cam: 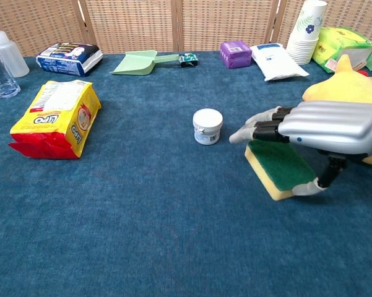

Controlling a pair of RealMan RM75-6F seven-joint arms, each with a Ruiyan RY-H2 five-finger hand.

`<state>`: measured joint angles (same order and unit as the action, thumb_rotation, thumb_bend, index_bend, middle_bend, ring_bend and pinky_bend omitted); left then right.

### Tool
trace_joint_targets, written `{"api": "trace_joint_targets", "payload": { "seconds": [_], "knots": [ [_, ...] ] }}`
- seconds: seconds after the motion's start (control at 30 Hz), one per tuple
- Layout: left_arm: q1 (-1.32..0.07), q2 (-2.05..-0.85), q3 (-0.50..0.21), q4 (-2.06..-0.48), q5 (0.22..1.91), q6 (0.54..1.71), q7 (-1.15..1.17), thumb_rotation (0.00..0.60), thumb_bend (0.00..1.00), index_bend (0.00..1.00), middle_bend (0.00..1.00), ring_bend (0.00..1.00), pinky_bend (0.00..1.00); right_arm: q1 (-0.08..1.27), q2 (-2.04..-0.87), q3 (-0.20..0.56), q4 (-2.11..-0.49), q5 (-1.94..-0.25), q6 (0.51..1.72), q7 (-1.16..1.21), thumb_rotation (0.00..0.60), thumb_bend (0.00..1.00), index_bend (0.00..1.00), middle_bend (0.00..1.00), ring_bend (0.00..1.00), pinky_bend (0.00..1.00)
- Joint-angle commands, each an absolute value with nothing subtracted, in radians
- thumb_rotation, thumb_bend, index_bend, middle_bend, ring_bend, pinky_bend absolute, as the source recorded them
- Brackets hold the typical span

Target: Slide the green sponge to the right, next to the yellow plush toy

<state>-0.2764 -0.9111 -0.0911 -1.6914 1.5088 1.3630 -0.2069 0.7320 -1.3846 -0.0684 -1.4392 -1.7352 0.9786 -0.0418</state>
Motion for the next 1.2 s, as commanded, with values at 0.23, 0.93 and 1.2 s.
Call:
{"api": "trace_joint_targets", "payload": {
  "seconds": [0.23, 0.93, 1.2],
  "knots": [
    [-0.275, -0.912, -0.09, -1.681, 1.507, 1.36, -0.216, 0.48, 0.1, 0.18, 0.14, 0.11, 0.32, 0.74, -1.418, -0.029, -1.397, -1.696, 0.984, -0.034, 0.598, 0.27, 0.0, 0.0, 0.0, 0.12],
    [-0.27, -0.912, -0.088, -1.661, 1.504, 1.359, -0.236, 0.478, 0.1, 0.18, 0.14, 0.11, 0.32, 0.81, -1.505, 0.057, -1.29, -1.612, 0.92, -0.071, 0.599, 0.27, 0.0, 0.0, 0.0, 0.12],
    [-0.264, -0.919, -0.087, -1.643, 1.499, 1.359, -0.253, 0.478, 0.1, 0.18, 0.14, 0.1, 0.32, 0.837, -1.513, 0.064, -1.245, -1.59, 0.883, -0.086, 0.6, 0.27, 0.0, 0.0, 0.0, 0.12]
  ]
}}
